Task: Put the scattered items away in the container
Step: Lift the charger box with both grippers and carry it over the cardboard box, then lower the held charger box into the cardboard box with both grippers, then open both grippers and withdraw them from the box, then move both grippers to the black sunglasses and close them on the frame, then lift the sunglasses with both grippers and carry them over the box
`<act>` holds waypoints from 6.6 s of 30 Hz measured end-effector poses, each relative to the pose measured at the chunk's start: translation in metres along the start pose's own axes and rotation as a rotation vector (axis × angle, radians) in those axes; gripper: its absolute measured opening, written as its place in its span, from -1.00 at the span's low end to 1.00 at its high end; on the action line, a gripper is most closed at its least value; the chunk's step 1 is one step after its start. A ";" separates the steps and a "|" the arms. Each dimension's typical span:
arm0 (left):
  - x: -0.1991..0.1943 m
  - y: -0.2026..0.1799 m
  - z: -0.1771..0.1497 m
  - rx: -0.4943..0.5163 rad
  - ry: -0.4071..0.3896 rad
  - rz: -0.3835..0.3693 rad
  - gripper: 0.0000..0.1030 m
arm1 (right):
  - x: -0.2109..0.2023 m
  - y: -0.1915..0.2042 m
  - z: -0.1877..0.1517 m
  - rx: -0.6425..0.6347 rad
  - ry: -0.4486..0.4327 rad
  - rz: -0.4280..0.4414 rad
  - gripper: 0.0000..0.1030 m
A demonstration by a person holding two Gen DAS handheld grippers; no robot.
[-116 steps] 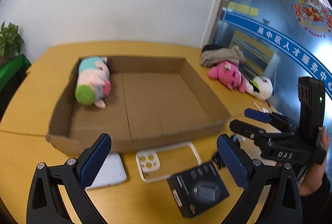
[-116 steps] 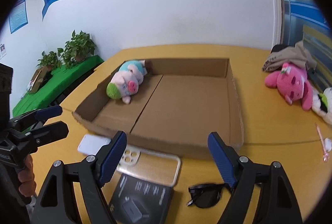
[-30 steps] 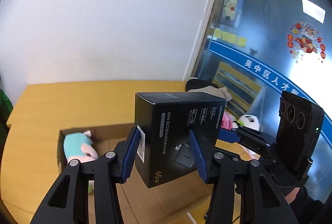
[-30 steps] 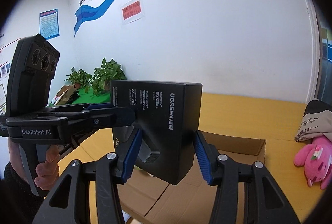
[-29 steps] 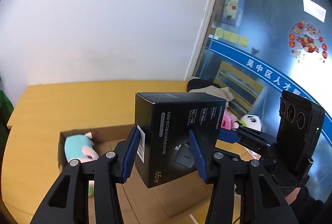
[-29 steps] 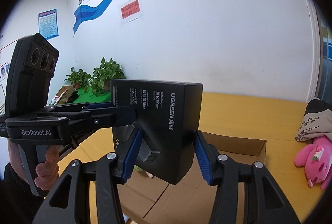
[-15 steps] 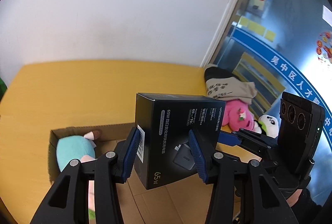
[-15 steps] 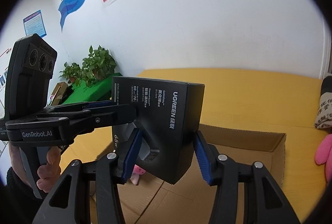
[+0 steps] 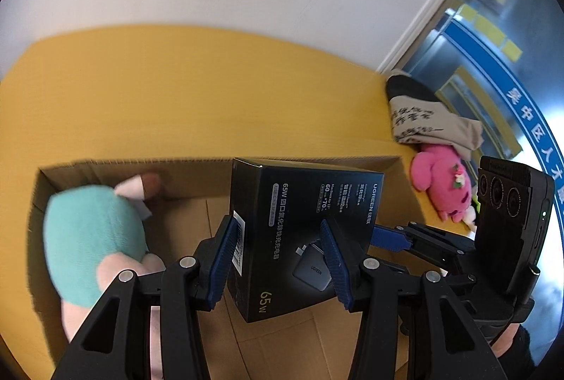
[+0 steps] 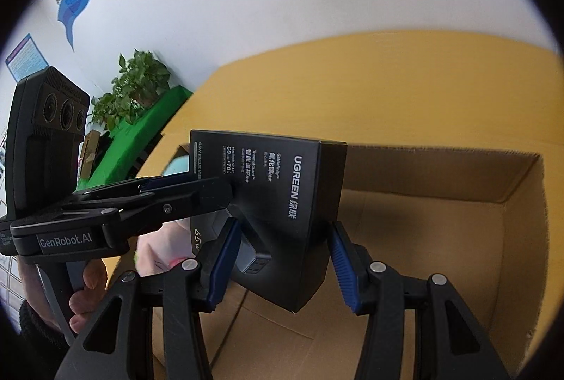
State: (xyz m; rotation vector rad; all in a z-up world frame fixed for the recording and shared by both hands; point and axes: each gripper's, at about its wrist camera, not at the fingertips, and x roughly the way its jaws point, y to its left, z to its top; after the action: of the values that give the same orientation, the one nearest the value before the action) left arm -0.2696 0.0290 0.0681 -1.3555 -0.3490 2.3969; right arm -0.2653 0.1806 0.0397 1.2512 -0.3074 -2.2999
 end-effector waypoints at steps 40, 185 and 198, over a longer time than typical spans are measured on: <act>-0.194 -0.060 -0.181 0.115 -0.457 0.263 1.00 | -0.153 0.094 -0.151 -0.114 -0.324 -0.412 0.56; -0.021 -0.169 -0.337 0.182 0.233 -0.349 0.25 | -0.166 -0.014 -0.308 0.336 -0.072 -0.100 -0.85; -0.005 -0.140 -0.338 -0.028 0.287 -0.475 0.56 | -0.153 -0.001 -0.307 0.288 0.005 -0.131 -0.31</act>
State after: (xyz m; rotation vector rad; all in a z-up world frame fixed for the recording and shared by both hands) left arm 0.0506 0.1653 -0.0464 -1.4153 -0.5546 1.7938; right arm 0.0598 0.2741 -0.0201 1.4535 -0.5891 -2.4258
